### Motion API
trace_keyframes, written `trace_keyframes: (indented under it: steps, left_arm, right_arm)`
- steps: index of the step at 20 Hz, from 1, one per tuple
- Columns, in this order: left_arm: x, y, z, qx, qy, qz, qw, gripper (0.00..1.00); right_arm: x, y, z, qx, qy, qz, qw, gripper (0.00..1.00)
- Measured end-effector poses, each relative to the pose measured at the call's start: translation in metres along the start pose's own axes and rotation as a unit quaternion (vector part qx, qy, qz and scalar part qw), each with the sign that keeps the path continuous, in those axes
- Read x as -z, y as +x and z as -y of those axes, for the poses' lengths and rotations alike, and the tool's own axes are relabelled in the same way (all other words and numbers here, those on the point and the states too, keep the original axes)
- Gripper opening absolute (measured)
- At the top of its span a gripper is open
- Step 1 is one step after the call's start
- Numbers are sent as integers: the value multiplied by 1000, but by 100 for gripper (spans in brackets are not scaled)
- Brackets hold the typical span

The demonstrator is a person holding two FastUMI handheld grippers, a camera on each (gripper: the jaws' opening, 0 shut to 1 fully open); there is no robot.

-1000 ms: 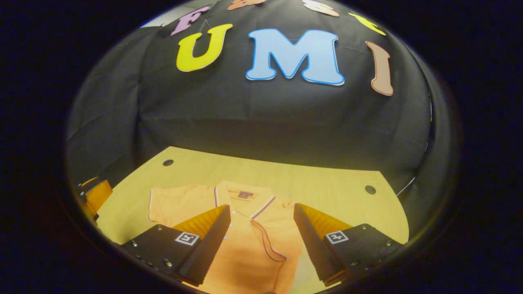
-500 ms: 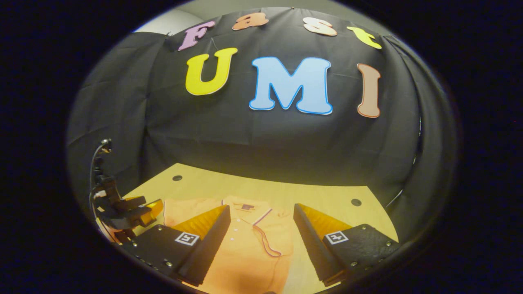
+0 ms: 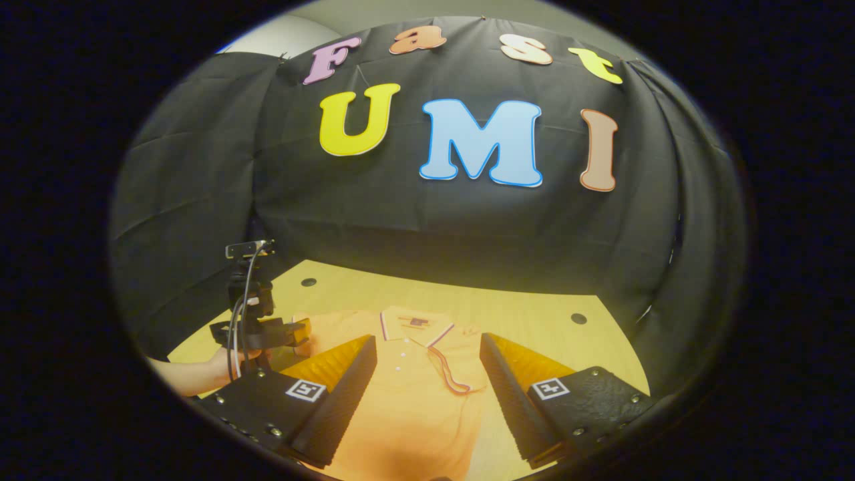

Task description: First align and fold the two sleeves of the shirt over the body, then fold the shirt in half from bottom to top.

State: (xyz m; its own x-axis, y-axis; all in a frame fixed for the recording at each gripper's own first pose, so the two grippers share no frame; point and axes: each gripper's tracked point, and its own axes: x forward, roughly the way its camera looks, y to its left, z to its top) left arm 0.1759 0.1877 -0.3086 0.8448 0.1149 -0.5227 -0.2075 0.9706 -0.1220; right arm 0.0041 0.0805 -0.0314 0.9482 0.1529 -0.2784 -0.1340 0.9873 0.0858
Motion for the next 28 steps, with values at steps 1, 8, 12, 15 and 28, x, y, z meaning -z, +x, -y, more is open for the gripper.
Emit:
trace_keyframes:
  steps: [1, 8, 12, 15, 28]
  left_arm:
    - [4, 4, 0, -1, 2, -7, 1000, 94]
    - [24, 32, -3, -16, 11, -51, 999, 94]
    - [26, 37, -2, -19, 27, -62, 998, 94]
    - [29, 37, -6, -34, 55, -73, 995, 88]
    - [25, 42, 3, -34, 80, -69, 994, 10]
  right_arm:
    - [-1, -3, -1, 1, 2, 1, 1000, 96]
    - [7, -15, 5, 10, 24, -8, 1000, 96]
    - [11, -16, 11, 16, 35, -15, 999, 96]
    - [14, -15, 9, 10, 42, -21, 999, 96]
    - [22, -14, 20, 16, 48, -30, 998, 96]
